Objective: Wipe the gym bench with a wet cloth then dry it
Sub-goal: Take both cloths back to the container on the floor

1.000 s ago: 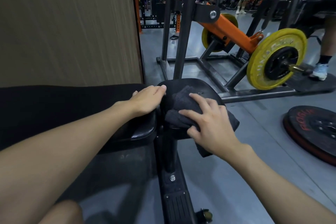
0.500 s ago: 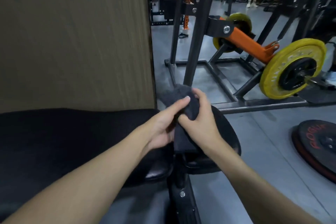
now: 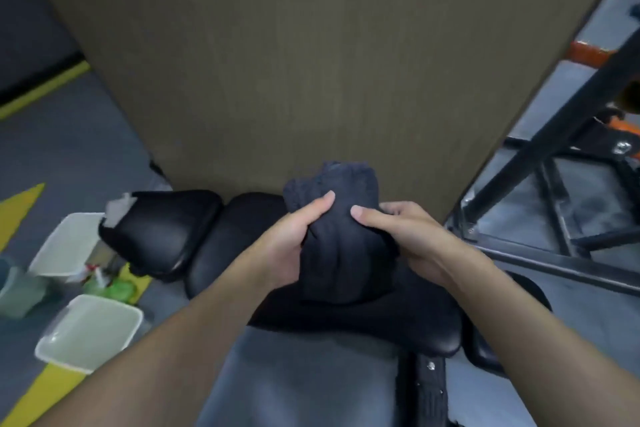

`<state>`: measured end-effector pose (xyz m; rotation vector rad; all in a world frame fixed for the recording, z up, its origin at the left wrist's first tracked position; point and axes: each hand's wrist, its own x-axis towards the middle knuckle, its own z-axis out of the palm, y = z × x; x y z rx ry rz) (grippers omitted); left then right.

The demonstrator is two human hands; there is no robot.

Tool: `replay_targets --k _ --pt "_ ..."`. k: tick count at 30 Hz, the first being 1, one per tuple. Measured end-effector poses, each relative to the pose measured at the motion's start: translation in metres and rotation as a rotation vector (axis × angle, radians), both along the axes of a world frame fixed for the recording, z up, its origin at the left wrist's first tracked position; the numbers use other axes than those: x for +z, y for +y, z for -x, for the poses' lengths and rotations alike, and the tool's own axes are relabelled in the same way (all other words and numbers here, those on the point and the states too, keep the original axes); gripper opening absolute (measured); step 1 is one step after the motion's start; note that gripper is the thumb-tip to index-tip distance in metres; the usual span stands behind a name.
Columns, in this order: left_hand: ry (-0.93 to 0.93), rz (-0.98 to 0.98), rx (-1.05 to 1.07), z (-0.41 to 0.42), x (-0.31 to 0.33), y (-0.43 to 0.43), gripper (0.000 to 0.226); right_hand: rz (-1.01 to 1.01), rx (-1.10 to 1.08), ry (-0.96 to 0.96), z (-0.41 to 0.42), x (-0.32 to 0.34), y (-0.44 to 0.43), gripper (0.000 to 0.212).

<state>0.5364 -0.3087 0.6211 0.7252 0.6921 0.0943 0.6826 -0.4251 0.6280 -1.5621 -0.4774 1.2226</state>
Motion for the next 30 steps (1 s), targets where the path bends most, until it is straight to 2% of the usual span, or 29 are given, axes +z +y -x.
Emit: replay_targets --k 4,9,13,16,20,23,28,30 --pt "-0.081 0.083 0.039 0.086 0.002 0.081 0.055 -0.025 0.057 0.075 0.073 0.012 0.098 0.042" --pt "-0.027 -0.016 0.162 0.2 -0.012 0.184 0.048 -0.022 0.075 0.046 0.178 -0.002 0.222 0.042" --pt "0.067 -0.095 0.252 0.264 -0.02 0.24 0.041 -0.032 0.104 0.094 0.244 -0.017 0.293 0.038" --pt "0.137 -0.106 0.356 0.296 -0.035 0.272 0.048 -0.028 0.212 0.162 0.277 -0.03 0.337 0.032" --pt "0.178 -0.126 0.532 0.324 -0.05 0.314 0.034 0.017 0.254 0.199 0.307 -0.05 0.401 0.026" --pt "0.232 -0.171 0.635 0.337 -0.07 0.357 0.033 0.062 0.303 0.196 0.325 -0.074 0.459 0.026" --pt "0.338 -0.239 0.702 0.35 -0.111 0.43 0.038 0.177 0.283 0.24 0.34 -0.138 0.537 0.034" --pt "0.371 -0.223 0.716 0.356 -0.135 0.46 0.041 0.268 0.228 0.156 0.342 -0.171 0.564 0.039"
